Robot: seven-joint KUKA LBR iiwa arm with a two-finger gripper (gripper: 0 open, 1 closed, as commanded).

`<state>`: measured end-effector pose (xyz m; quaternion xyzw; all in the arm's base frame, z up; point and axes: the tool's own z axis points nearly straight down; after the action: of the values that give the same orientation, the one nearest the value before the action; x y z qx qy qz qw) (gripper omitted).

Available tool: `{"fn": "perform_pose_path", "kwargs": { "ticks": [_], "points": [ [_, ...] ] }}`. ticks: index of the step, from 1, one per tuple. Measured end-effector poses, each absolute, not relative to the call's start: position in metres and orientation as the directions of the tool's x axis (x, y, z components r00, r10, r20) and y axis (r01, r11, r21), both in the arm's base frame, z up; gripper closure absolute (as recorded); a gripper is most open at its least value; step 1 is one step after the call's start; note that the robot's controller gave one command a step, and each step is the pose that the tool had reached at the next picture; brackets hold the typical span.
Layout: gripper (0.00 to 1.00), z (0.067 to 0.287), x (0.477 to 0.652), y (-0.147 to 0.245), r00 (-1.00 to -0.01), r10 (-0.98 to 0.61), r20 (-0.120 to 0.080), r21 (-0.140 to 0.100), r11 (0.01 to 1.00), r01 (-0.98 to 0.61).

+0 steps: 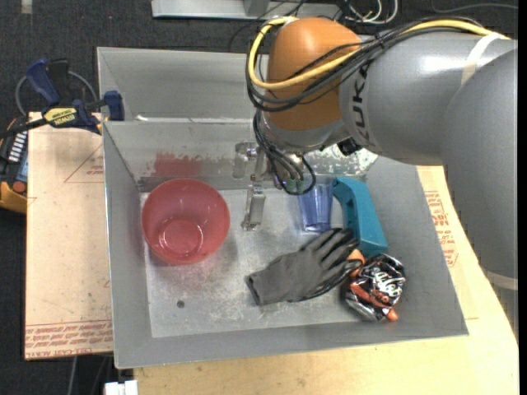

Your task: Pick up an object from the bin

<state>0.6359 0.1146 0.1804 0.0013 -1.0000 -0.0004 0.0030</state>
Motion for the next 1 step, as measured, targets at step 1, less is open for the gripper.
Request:
{"fn": "perform_pose_path", "kwargs": {
  "ticks": [1],
  "points": [
    [0.0,0.1857,0.6374,0.1137,-1.0,0.001,-0.001,0.001,1.0,0.001]
  ]
}}
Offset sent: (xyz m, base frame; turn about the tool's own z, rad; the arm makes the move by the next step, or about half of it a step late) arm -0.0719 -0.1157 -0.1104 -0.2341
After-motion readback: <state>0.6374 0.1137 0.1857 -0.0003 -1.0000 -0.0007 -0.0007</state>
